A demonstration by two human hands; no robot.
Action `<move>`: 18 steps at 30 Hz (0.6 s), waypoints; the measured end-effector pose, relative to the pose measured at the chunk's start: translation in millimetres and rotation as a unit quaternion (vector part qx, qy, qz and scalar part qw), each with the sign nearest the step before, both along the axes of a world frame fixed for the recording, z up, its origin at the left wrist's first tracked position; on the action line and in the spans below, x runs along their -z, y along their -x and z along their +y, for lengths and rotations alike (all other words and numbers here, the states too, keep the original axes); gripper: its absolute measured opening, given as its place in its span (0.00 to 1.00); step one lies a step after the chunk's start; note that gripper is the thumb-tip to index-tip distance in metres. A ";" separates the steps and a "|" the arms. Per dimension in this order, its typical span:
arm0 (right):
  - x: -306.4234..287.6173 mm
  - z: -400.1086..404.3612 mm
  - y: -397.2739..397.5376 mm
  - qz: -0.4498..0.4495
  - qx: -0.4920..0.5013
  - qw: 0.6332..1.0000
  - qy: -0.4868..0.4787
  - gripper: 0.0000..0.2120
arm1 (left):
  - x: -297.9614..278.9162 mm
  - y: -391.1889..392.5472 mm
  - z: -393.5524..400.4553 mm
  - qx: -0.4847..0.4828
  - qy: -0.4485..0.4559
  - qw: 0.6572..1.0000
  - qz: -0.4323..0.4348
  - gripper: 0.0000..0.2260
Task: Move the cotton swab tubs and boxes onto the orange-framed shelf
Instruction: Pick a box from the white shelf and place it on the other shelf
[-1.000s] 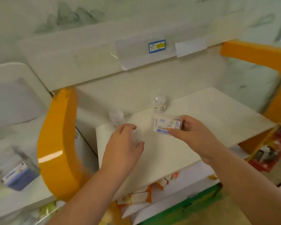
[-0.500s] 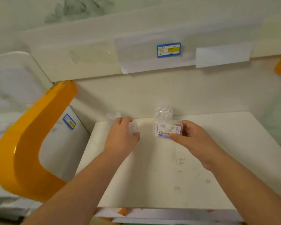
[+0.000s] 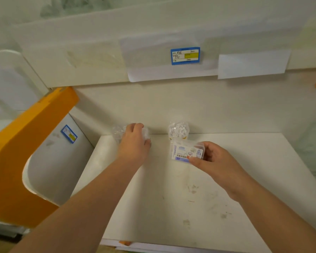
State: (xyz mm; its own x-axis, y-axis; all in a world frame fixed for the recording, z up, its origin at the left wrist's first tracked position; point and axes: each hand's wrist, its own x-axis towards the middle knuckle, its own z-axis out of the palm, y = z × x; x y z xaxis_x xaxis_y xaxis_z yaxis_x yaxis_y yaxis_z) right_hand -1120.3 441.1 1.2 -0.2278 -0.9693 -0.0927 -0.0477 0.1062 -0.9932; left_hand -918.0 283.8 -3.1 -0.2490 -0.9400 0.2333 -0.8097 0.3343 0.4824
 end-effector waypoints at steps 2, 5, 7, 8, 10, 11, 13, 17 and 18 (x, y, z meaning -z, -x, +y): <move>0.5 -0.2 0.9 -0.003 -0.002 1.000 0.000 0.12 | 0.8 -0.7 -2.8 -0.001 0.003 1.000 -0.003 0.22; 0.1 1.2 4.1 0.006 -0.007 1.000 0.000 0.12 | -0.4 -2.2 -3.0 -0.001 0.014 0.999 -0.041 0.23; 0.1 1.7 9.6 0.010 0.000 1.000 -0.001 0.11 | -2.0 -1.2 1.9 0.016 0.042 0.997 -0.067 0.24; 0.0 1.6 13.3 0.010 0.009 1.000 -0.002 0.11 | -3.0 -0.5 5.6 0.029 0.062 0.995 -0.079 0.24; 1.0 1.1 22.4 0.013 0.029 0.999 -0.007 0.12 | -5.3 2.5 13.6 0.051 0.093 0.990 -0.096 0.24; 2.1 1.0 28.3 0.020 0.040 0.999 -0.012 0.12 | -6.6 4.1 17.8 0.057 0.101 0.988 -0.103 0.24; 3.3 3.2 41.3 0.040 0.064 0.997 -0.015 0.12 | -9.1 8.5 25.6 0.069 0.104 0.986 -0.110 0.24; 6.0 16.8 74.0 0.069 0.115 0.991 -0.003 0.11 | -11.9 21.2 42.6 0.098 0.117 0.982 -0.115 0.24; 7.6 21.1 83.1 0.080 0.133 0.988 -0.002 0.11 | -12.7 25.6 47.2 0.108 0.119 0.981 -0.112 0.24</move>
